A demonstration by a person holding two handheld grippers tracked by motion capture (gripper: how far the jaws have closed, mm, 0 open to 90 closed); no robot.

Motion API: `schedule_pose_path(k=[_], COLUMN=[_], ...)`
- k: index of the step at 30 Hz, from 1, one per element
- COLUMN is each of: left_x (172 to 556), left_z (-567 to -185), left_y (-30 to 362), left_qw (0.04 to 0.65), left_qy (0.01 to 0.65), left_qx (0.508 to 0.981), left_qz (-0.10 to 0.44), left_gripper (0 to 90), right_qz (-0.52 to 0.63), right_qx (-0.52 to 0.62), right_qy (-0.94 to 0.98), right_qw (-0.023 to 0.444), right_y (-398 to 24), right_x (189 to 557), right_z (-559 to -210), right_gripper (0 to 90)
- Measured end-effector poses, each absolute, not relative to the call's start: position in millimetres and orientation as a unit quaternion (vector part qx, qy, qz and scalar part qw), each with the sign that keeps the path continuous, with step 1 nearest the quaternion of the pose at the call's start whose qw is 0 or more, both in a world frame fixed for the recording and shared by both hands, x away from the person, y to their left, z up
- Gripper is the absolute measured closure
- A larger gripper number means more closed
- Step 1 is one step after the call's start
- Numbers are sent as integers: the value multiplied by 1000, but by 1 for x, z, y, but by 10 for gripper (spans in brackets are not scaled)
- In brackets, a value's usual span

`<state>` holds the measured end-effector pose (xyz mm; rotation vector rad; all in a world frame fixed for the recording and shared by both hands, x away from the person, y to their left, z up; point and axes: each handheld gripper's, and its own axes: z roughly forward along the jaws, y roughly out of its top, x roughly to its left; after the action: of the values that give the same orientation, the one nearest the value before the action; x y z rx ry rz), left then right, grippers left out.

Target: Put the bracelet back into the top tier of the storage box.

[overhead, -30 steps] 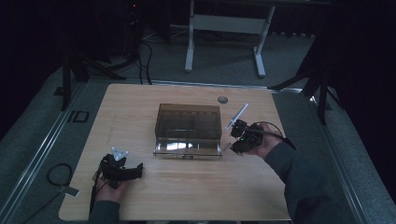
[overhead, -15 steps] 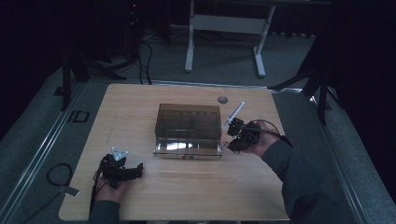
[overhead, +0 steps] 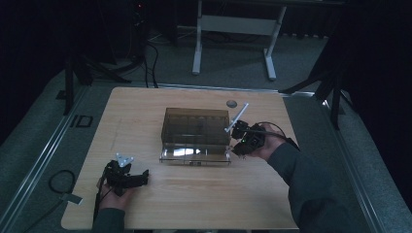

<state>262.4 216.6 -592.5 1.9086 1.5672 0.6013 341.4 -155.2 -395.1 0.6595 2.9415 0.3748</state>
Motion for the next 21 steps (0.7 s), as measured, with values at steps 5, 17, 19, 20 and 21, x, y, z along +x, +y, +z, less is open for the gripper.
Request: schedule_pose_path(k=[5,17,19,20,21], left_x=[262,262,262,262,262], left_z=[-592,-592,-592,-592,-592], left_y=[217,217,217,217,217], left_qw=[295,295,295,295,295], left_qy=[589,589,589,589,589], left_qx=[717,717,717,717,717], left_qz=[226,226,226,226,226], left_gripper=[23,23,23,23,23], right_qz=[123,118,119,117,116], right_qx=[215,210,209,209,210], right_qy=[968,969,970,970,970], right_qw=[50,47,45,43,43], right_y=[-151,-142,-141,-140,-140], right_x=[343,349,350,351,351], right_z=[-395,-396,-397,-397,-397], right_gripper=[831,831,831,831,831])
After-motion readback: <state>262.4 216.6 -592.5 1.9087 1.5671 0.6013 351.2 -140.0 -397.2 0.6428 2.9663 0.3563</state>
